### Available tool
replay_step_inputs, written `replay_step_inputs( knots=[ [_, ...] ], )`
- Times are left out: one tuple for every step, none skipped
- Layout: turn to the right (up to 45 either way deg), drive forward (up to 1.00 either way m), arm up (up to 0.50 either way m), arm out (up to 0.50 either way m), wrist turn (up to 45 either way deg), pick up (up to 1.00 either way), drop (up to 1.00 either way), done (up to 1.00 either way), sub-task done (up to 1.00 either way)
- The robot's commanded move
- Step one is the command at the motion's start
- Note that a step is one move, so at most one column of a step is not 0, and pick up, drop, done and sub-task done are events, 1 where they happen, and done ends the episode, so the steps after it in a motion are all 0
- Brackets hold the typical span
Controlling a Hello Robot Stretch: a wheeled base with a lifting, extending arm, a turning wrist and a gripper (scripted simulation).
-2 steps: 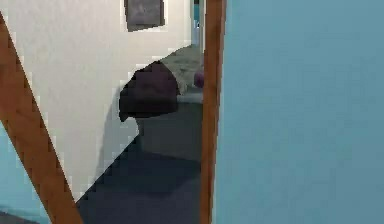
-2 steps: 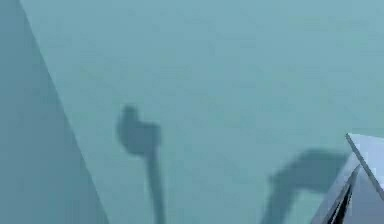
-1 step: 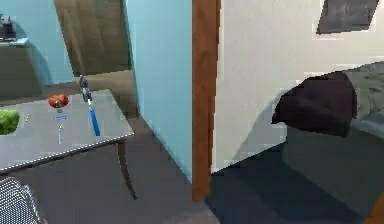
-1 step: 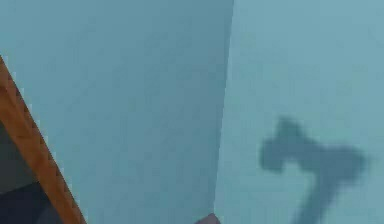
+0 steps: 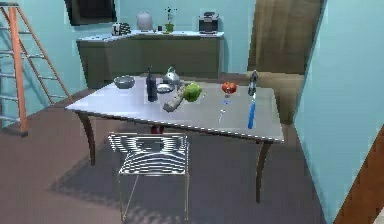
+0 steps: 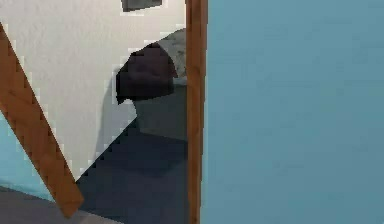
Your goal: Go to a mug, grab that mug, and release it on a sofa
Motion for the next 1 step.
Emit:
replay_step_inputs(
  knots=[
    [-27.0, 0.0, 0.0, 0.0, 0.0, 0.0, 0.0, 0.0, 0.0]
  ],
)
